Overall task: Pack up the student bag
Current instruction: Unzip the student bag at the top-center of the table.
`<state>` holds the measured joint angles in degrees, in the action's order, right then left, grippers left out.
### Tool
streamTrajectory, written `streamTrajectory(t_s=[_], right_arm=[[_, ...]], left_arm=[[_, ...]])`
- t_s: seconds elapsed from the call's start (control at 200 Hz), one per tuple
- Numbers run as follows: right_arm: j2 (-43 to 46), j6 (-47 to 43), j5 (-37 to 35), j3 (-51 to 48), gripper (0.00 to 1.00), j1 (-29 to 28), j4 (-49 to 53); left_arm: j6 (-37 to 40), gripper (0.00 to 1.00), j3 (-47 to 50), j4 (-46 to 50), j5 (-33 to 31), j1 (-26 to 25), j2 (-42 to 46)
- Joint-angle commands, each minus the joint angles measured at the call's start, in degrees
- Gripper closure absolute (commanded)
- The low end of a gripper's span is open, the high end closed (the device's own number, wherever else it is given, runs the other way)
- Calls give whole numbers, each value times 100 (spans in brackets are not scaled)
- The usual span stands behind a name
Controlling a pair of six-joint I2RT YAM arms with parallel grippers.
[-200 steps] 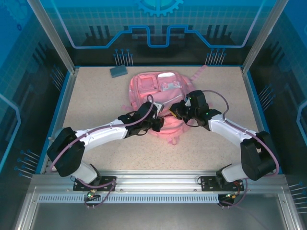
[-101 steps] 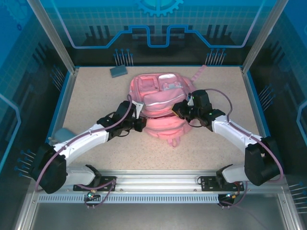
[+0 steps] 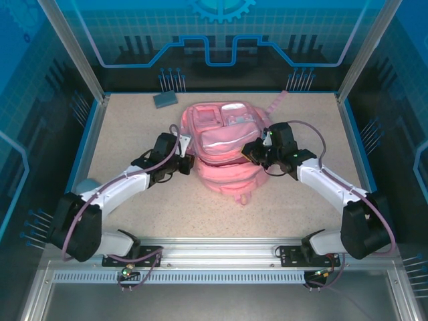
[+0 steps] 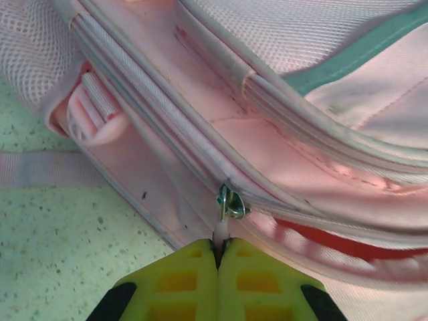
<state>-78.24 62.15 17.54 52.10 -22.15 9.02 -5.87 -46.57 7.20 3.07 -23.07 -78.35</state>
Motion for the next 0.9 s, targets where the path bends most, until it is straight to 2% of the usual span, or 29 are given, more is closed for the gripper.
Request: streamTrajectory(t_s=[0.0,0.205,0.33,0.53,0.655,0.795,0.895], right_arm=[[136,-401,-342,199,95,256,444],[58,-493,-170,286,95,255,461],[37,-441,16,212,92,233,306],[-193,-424,315,242,85,-28,131],[-487,-376,446,334,81,-355,-14],[-818,-338,540,541,80,-706,-100],[-938,-336,530,644,77,-875,-82]], left_arm=[[415,100,-253,-472,-159,448,-253],[605,100,-823,-424,-52,652,-873],[501,99,-909,-352,-52,698,-848],[-300,57,-718,-113,-256,699,-352],[-869,35,-649,442,-530,699,91],[-1240,23,-574,993,-632,698,648],[-1471,17,-514,1342,-1028,699,1007]])
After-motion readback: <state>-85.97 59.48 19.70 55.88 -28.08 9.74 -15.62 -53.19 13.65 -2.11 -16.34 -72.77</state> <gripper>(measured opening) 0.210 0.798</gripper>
